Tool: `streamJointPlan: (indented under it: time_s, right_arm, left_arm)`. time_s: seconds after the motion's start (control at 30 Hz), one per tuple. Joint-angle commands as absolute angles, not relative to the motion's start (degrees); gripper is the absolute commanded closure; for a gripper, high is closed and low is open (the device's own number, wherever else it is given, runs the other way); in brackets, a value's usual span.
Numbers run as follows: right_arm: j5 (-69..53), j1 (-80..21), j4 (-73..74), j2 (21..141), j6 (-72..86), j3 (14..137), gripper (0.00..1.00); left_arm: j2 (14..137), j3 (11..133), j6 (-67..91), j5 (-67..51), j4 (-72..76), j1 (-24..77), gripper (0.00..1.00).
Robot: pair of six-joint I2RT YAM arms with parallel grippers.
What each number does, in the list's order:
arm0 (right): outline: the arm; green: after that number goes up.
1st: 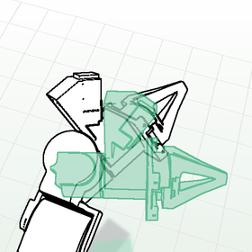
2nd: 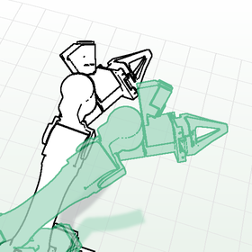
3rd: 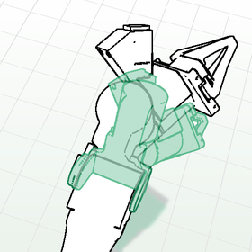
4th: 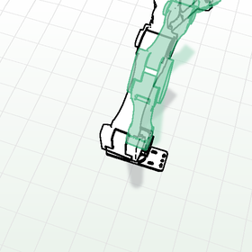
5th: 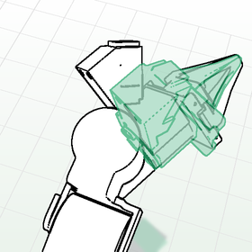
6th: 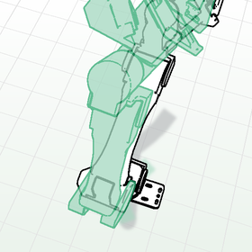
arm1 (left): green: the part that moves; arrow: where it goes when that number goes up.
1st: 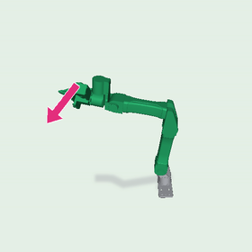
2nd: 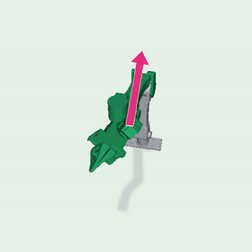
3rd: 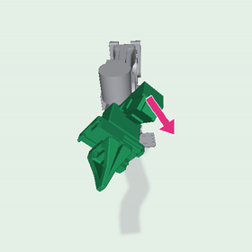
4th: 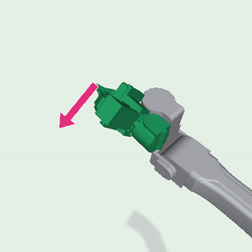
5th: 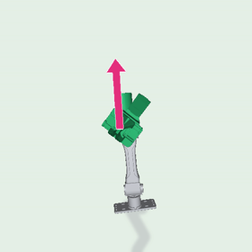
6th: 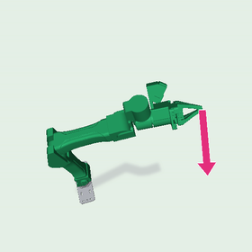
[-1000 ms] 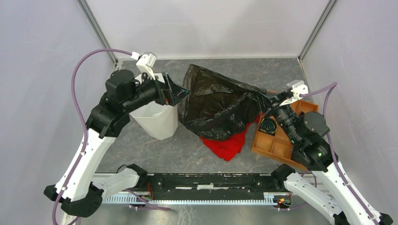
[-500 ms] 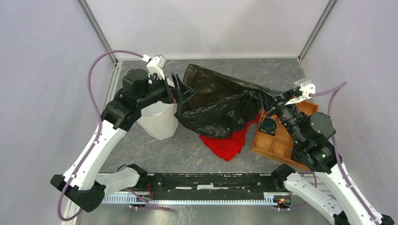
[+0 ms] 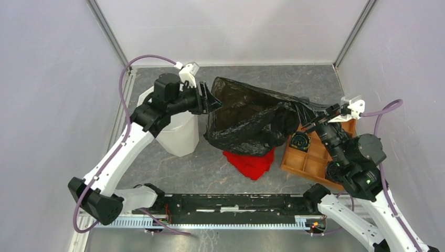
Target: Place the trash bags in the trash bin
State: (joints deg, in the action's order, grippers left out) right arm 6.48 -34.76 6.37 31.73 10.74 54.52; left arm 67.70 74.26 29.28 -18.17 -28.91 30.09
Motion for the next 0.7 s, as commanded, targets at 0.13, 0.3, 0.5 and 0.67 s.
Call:
streamJointPlan:
  time_s: [0.13,0.3,0.5,0.67]
  right_arm:
    - [7.6,-34.7,3.0,30.9,9.2,55.7,0.99]
    - [4.5,-34.8,0.4,35.1,8.3,56.6,0.99]
    - [-9.3,-34.8,-8.0,46.5,11.9,66.3,0.99]
    - [-22.2,-35.0,-22.9,57.7,25.6,78.0,0.99]
  left_arm:
    - [69.3,79.5,31.2,-24.4,-24.3,30.4,0.89]
    - [67.8,88.2,30.1,-20.8,-25.7,30.3,0.98]
    - [64.5,99.4,25.8,-16.2,-23.0,30.4,0.98]
    - [57.9,104.7,21.4,-3.3,-18.9,30.3,0.98]
